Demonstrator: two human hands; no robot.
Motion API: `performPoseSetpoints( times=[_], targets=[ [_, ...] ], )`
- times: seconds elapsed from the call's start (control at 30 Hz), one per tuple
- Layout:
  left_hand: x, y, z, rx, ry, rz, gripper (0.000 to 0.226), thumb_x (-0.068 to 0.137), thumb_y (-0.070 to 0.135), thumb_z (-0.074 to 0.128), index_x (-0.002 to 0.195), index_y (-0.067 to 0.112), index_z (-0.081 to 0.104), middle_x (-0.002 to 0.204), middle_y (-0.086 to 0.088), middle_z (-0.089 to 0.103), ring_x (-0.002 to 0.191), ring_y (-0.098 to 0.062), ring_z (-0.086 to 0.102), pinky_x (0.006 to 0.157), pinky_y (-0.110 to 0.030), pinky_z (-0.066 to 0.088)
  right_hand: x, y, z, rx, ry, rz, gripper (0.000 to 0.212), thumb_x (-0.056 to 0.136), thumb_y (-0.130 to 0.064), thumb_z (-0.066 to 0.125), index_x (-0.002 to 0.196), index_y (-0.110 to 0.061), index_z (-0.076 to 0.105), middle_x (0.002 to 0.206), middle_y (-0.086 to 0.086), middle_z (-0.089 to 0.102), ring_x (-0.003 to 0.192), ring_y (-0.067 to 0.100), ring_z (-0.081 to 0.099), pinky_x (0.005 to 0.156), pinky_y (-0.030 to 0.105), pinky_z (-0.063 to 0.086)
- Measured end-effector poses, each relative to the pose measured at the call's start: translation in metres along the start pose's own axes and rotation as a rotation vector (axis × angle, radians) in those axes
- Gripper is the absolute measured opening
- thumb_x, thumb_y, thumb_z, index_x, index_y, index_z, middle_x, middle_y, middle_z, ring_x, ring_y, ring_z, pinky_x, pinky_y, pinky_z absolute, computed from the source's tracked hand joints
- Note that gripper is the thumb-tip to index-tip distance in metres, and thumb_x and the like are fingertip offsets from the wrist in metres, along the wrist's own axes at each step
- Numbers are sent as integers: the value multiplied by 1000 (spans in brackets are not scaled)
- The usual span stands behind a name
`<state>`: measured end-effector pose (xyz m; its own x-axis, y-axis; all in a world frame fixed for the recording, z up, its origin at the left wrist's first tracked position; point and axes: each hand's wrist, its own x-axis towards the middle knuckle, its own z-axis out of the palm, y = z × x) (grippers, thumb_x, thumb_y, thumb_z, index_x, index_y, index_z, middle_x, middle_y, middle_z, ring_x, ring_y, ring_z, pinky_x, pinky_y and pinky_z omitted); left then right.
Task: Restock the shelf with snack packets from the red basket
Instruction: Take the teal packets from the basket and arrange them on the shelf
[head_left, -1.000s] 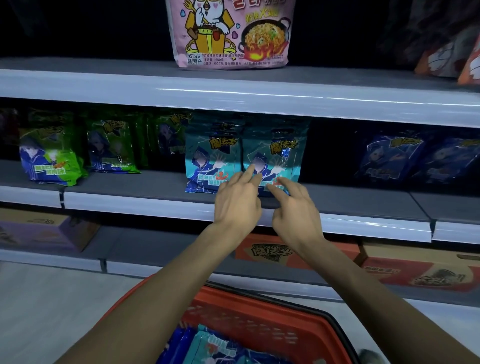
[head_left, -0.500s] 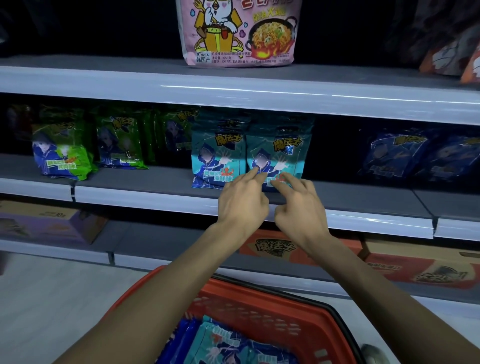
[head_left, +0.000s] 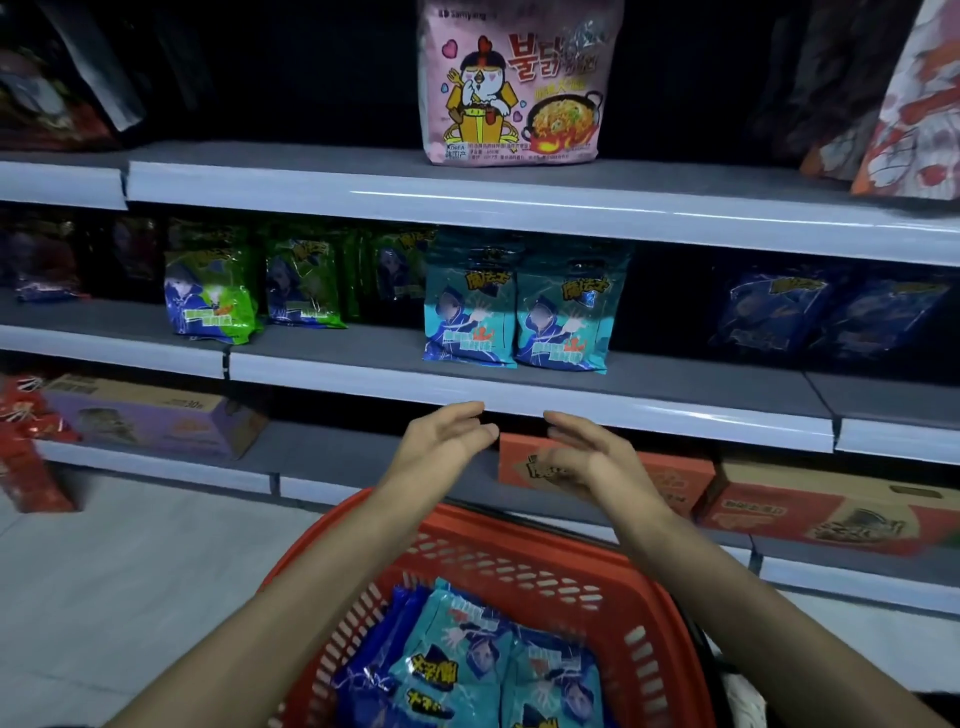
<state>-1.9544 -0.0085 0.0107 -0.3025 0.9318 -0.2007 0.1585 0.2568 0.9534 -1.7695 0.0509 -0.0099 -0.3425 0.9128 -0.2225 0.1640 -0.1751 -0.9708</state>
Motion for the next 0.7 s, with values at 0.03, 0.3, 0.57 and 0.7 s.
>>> performPoseSetpoints(
  times=[0.03,0.3,0.57,0.7],
  targets=[
    [-8,-1,-5,-22,0,-14,42,98,29,70,139,25,63,132,4,68,124,-8,60,102,-26,41,-8,2,1,62,-5,38,50,91,-11,73,135,-31,66,138,-5,64,120,10,63,96,26,54],
    [-53,-20,-31,12,32,-50,40,100,20,68,139,20,63,131,-1,68,119,-11,62,91,-20,41,-46,29,14,31,-6,122,55,91,-2,68,140,-25,61,135,-2,65,122,16,60,110,46,48],
    [-77,-43,-61,95,50,-34,36,102,20,64,139,22,63,117,9,71,105,2,63,83,-15,45,-42,131,67,-392,-147,178,49,91,-3,73,136,-18,60,112,-1,69,105,19,69,86,28,60],
    [-79,-51,-72,81,86,-50,33,103,20,63,136,23,64,111,9,73,99,-1,67,64,-5,46,-47,178,101,-943,-298,59,62,92,-29,69,151,-25,48,122,3,67,101,20,68,81,36,59]
  ],
)
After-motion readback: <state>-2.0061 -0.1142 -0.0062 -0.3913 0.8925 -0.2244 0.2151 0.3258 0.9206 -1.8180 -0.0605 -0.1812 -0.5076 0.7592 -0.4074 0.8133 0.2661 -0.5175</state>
